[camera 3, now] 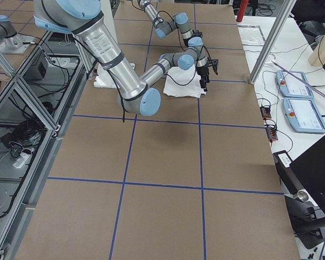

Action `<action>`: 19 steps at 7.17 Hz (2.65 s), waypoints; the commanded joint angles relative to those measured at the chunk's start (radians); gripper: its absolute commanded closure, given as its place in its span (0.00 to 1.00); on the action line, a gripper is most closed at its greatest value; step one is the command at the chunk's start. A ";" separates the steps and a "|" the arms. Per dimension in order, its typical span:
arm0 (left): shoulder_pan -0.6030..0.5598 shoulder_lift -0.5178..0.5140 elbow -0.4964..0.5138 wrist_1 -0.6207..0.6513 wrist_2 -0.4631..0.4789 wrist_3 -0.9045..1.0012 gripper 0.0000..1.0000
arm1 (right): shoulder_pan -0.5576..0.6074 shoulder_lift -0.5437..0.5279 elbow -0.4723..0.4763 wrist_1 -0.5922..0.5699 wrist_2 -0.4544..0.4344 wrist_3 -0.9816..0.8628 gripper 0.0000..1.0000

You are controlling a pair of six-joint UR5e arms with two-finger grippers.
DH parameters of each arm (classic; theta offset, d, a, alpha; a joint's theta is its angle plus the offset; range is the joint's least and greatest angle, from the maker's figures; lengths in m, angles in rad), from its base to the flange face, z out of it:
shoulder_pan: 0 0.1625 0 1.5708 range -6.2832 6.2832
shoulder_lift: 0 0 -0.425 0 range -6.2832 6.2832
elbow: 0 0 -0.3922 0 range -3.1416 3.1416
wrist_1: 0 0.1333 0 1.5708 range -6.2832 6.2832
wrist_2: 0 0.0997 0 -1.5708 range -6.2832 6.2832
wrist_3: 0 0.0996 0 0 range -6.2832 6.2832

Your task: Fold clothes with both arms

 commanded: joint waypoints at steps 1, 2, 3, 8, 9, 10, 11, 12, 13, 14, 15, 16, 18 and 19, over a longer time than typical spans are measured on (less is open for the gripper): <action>0.001 -0.067 0.096 -0.004 0.001 -0.020 0.00 | 0.007 -0.031 0.044 0.002 0.013 -0.022 0.00; 0.002 -0.078 0.103 -0.004 0.001 -0.020 0.00 | 0.007 -0.033 0.044 0.002 0.013 -0.021 0.00; 0.007 -0.089 0.121 -0.004 0.002 -0.020 0.00 | 0.007 -0.036 0.044 0.002 0.012 -0.021 0.00; -0.046 -0.201 0.300 -0.005 0.068 -0.064 0.00 | 0.003 -0.044 0.044 0.002 0.007 -0.018 0.00; -0.068 -0.201 0.305 -0.004 0.068 -0.057 0.00 | 0.001 -0.045 0.045 0.002 0.006 -0.018 0.00; -0.074 -0.199 0.288 0.007 0.061 -0.055 0.00 | 0.001 -0.044 0.047 0.002 0.012 -0.019 0.00; -0.083 -0.170 0.208 0.014 0.049 -0.044 0.00 | 0.001 -0.048 0.071 0.001 0.023 -0.024 0.00; -0.085 -0.096 0.055 0.075 -0.003 0.014 0.00 | 0.027 -0.074 0.115 -0.008 0.117 -0.047 0.00; -0.086 0.001 -0.158 0.187 -0.010 0.057 0.00 | 0.065 -0.118 0.176 -0.013 0.209 -0.105 0.00; -0.099 0.082 -0.360 0.309 -0.052 0.116 0.00 | 0.096 -0.186 0.257 -0.019 0.257 -0.164 0.00; -0.114 0.159 -0.532 0.403 -0.094 0.169 0.00 | 0.161 -0.265 0.319 -0.024 0.338 -0.247 0.00; -0.158 0.239 -0.652 0.471 -0.140 0.254 0.00 | 0.253 -0.339 0.379 -0.077 0.428 -0.391 0.00; -0.357 0.398 -0.730 0.492 -0.326 0.551 0.00 | 0.454 -0.491 0.457 -0.212 0.525 -0.790 0.00; -0.489 0.483 -0.727 0.490 -0.438 0.704 0.00 | 0.571 -0.575 0.455 -0.225 0.573 -1.014 0.00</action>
